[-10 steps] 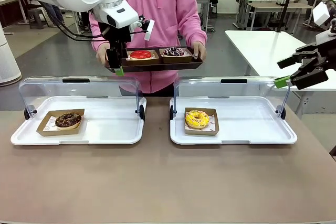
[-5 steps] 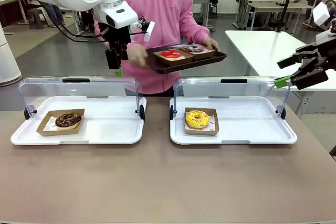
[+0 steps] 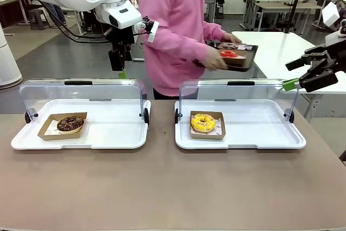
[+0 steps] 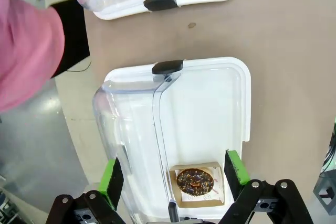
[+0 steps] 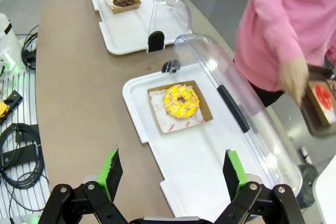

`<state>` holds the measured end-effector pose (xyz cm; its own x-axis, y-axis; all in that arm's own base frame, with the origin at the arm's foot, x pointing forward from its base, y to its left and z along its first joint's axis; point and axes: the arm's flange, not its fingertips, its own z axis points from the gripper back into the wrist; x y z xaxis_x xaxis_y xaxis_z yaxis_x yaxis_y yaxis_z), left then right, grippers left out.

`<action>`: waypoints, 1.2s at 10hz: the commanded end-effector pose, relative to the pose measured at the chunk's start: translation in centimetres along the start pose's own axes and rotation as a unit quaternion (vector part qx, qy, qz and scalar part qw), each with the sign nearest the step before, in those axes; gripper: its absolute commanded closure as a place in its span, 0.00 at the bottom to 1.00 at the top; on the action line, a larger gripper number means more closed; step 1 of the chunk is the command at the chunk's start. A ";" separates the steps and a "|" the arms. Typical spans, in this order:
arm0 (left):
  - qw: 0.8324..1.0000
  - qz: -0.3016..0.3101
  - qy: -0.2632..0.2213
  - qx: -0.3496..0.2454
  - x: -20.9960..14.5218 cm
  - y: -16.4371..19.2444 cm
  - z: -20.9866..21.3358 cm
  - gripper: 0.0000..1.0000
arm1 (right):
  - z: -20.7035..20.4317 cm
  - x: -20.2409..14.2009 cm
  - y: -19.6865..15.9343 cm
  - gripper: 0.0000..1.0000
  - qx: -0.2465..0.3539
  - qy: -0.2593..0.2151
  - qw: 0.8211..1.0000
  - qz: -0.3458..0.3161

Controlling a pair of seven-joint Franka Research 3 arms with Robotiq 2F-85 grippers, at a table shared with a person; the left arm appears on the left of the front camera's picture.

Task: Provide the desired donut to the person.
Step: Place the picked Paper togo box onto the Handle tray extended by the person.

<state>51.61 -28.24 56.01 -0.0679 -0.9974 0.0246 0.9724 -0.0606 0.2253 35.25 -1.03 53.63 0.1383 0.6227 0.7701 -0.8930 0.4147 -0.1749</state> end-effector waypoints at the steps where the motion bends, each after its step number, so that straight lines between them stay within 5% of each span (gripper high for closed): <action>1: 1.000 0.009 0.001 0.010 0.0 0.0 0.0 0.00 | -0.1 -0.1 0.0 0.00 0.004 0.000 1.000 0.001; 6: 1.000 0.000 0.000 0.000 0.0 0.0 0.0 0.00 | -0.1 -0.1 0.0 0.00 0.004 0.000 1.000 0.001; 9: 0.990 0.004 -0.124 -0.073 -10.2 -4.6 2.1 0.00 | -0.1 -0.1 0.0 0.00 0.004 0.000 1.000 0.001; 12: 0.966 0.086 -0.241 -0.045 -18.0 -10.1 0.7 0.00 | -0.1 -0.1 0.0 0.00 0.004 0.000 1.000 0.001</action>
<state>45.16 -11.11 55.45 -0.0182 -0.8975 0.4407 0.9965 0.0197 0.0812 35.25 -1.09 53.62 0.1392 0.6219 0.7706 -0.8926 0.4158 -0.1742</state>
